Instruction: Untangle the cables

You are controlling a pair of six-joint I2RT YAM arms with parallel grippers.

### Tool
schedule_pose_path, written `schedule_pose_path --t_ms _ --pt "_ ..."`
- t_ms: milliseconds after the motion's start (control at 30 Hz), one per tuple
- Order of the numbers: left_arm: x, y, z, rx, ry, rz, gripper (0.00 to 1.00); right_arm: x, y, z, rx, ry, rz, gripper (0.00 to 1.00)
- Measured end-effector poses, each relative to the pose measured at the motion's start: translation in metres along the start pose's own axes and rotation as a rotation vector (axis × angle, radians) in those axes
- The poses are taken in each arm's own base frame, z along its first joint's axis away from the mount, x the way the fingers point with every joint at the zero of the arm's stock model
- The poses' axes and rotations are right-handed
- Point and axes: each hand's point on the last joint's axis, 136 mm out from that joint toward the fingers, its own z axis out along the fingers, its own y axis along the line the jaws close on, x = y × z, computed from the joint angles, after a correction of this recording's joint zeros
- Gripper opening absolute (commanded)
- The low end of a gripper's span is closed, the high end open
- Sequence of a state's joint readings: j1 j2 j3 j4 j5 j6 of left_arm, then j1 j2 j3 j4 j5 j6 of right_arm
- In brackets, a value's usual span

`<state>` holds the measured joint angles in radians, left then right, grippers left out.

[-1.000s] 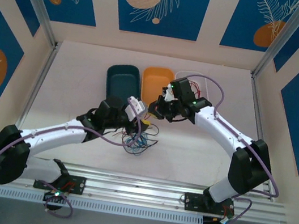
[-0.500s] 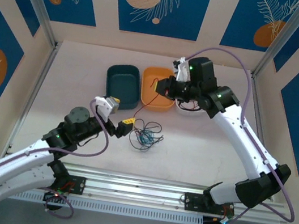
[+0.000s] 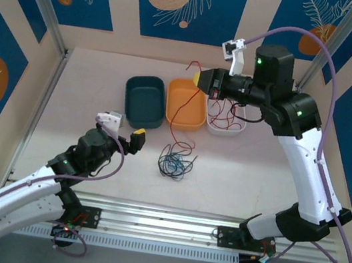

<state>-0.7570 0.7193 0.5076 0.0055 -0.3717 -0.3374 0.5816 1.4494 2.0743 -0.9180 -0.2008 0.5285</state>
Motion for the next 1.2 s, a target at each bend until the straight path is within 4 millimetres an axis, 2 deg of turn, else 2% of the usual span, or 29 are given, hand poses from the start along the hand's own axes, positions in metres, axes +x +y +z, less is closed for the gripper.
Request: schedule_pose_path --t_ms 167,267,333,433,667,900,1033,1200 --pt "0.012 0.002 0.006 -0.016 0.045 -0.014 1.00 -0.016 0.007 -0.010 0.019 -0.029 -0.049 0.00" --pt "0.018 0.003 0.009 -0.025 0.067 -0.017 1.00 -0.026 -0.003 -0.012 0.058 -0.046 -0.065 0.00" --pt "0.020 0.004 0.010 -0.027 0.075 -0.023 1.00 -0.032 -0.018 -0.012 0.100 -0.055 -0.060 0.00" --pt "0.021 0.004 0.009 -0.028 0.077 -0.027 1.00 -0.042 -0.048 -0.008 0.175 -0.068 -0.045 0.00" --pt "0.023 0.007 0.004 -0.033 0.088 -0.038 1.00 -0.061 -0.134 0.012 0.346 -0.060 -0.008 0.00" --pt "0.034 0.011 0.003 -0.047 0.121 -0.037 1.00 -0.078 -0.218 0.032 0.488 -0.049 -0.024 0.00" --pt "0.036 0.011 0.003 -0.047 0.124 -0.036 1.00 -0.080 -0.262 0.043 0.586 -0.027 -0.056 0.00" --pt "0.049 0.015 0.004 -0.057 0.148 -0.037 1.00 -0.067 -0.315 0.057 0.694 0.043 -0.063 0.00"
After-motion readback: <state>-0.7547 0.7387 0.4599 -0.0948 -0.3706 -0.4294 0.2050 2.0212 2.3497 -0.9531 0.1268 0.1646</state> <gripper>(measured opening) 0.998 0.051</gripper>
